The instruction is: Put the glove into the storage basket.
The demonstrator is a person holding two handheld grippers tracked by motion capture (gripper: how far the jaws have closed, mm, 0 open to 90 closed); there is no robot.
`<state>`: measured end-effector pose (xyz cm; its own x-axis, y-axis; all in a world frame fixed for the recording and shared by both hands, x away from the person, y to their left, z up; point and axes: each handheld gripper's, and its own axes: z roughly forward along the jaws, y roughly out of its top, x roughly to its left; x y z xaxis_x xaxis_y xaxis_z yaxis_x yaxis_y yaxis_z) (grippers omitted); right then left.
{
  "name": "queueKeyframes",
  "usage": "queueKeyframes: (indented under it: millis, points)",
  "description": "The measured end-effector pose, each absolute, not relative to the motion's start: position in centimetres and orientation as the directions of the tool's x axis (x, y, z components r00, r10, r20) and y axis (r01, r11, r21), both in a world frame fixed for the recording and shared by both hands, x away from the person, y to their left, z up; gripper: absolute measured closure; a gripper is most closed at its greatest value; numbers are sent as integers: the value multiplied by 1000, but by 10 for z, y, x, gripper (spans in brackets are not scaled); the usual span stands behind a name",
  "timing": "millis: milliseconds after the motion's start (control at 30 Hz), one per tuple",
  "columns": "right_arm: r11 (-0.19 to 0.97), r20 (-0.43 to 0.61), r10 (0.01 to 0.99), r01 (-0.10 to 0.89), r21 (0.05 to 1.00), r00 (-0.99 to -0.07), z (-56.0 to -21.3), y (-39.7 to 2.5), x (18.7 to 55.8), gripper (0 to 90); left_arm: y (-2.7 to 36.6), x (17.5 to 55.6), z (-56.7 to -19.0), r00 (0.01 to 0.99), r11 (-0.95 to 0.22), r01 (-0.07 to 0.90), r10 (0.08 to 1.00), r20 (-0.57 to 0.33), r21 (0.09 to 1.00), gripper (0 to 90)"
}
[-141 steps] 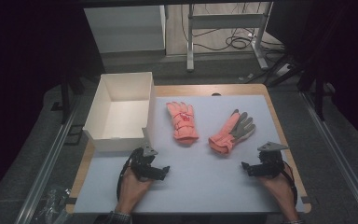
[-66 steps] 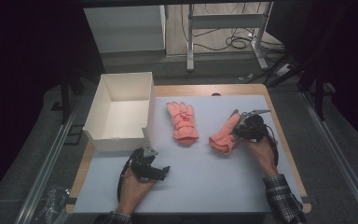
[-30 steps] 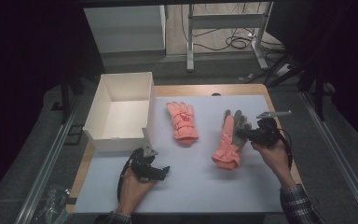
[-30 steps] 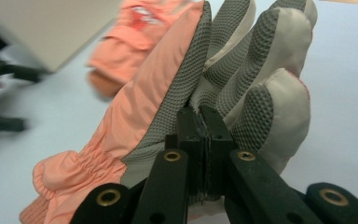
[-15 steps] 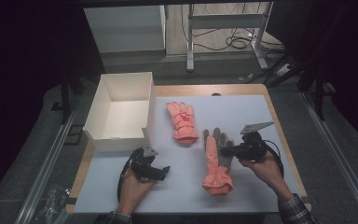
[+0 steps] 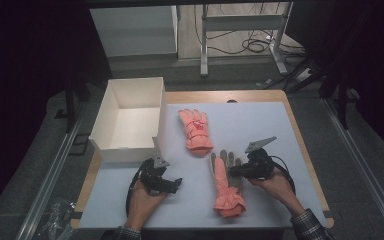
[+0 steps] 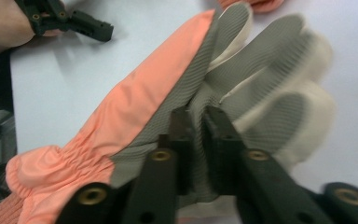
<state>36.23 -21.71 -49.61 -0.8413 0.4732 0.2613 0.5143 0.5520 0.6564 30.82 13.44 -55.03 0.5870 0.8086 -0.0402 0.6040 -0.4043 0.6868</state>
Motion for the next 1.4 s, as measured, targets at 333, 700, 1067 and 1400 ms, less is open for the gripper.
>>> queueKeyframes:
  millis: [333, 700, 1067, 1400]
  points:
    - [522, 186, 527, 489, 699, -829, -475, -217, 373, 579, 134, 308, -550, 585, -400, 604, 810, -43, 689, 9]
    - [484, 126, 583, 467, 740, -803, -464, -193, 410, 458, 134, 308, -550, 587, -404, 604, 808, -41, 687, 9]
    - [451, 126, 604, 468, 760, -787, -460, -157, 449, 403, 134, 308, -550, 587, -403, 604, 809, -41, 687, 9]
    - [481, 78, 610, 446, 755, -789, -465, -118, 475, 414, 134, 308, -550, 587, -403, 606, 809, -43, 686, 9]
